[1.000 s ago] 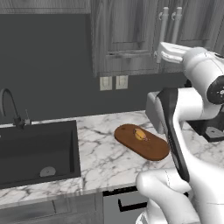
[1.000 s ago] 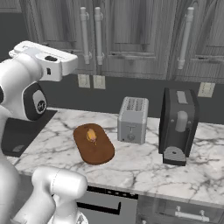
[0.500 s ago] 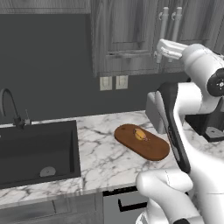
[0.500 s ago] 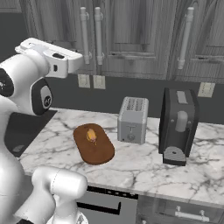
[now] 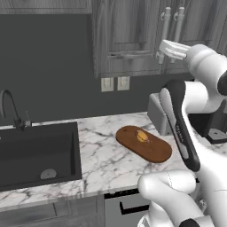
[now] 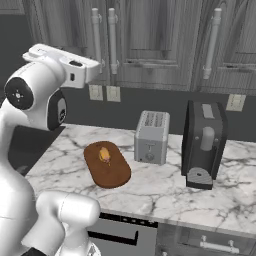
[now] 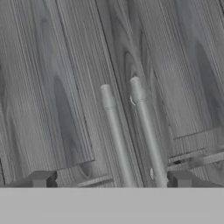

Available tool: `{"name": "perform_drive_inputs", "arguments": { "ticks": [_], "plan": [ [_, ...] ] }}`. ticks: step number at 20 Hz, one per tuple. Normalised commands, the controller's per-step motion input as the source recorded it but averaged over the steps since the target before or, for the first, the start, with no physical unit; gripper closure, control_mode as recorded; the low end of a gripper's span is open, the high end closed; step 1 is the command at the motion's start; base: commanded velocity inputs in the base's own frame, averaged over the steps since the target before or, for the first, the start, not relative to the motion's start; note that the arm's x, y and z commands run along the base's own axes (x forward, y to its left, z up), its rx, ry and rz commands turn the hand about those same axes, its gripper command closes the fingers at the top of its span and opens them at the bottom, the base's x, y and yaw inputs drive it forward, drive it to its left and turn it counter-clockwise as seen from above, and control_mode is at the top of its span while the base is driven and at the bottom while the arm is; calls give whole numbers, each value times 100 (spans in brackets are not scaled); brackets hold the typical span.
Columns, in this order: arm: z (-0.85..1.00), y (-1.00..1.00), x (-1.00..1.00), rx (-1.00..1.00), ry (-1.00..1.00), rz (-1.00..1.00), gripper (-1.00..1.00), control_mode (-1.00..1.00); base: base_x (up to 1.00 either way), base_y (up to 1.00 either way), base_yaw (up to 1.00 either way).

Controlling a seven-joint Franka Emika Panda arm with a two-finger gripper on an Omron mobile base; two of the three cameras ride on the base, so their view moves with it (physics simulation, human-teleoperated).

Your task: Open the cabinet, retrieve the rolling pin, and place it next to the meat on the cutting board to prepare for tenderizing.

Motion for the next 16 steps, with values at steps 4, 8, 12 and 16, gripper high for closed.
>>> {"name": "perform_drive_inputs", "arguments": {
  "ticks": [4, 8, 12, 16],
  "plan": [
    [-4, 0, 38, 0, 0, 12, -100, -100, 0, 0, 0],
    [-2, 0, 36, 0, 0, 11, -100, -100, 0, 0, 0],
    [0, 0, 38, 0, 0, 8, -100, -100, 0, 0, 0],
    [0, -5, 28, 0, 0, 3, -100, -100, 0, 0, 0]
  ]
}}
